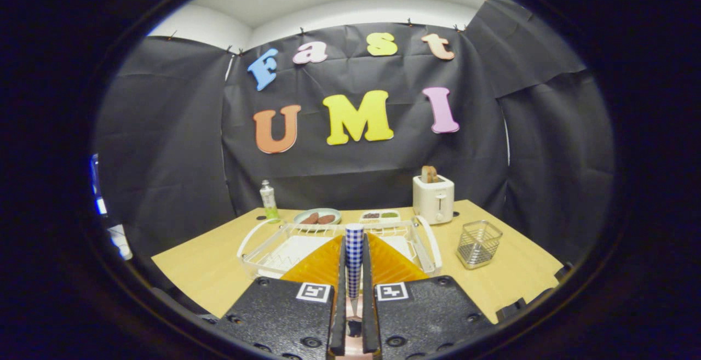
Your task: Take the plate from the dish rack, then take the spoon from the basket and place it into the plate.
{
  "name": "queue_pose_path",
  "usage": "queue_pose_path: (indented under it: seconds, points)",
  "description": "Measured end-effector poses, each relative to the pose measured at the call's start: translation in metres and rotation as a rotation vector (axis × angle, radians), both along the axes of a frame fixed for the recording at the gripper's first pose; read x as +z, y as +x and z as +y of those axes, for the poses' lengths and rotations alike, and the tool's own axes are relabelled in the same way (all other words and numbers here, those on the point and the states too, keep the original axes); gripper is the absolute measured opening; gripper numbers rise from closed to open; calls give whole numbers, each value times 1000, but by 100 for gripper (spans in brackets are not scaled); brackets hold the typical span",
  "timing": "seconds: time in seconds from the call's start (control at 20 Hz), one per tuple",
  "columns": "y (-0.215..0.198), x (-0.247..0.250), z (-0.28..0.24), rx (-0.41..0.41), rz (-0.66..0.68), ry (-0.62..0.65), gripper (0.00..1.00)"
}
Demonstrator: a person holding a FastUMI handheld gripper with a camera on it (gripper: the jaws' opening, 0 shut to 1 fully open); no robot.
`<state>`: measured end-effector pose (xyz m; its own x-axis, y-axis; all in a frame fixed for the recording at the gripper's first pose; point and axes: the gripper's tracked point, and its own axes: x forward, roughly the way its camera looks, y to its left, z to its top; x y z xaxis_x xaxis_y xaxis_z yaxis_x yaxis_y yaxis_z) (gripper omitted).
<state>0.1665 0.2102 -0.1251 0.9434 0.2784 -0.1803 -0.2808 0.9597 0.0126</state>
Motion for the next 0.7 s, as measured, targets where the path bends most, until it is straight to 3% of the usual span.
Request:
queue_pose_path:
  seconds: [0.3, 0.7]
  points:
    - [-7, -41, 9, -46, -10, 19, 17]
    - [-22, -47, -1, -65, -88, -13, 21]
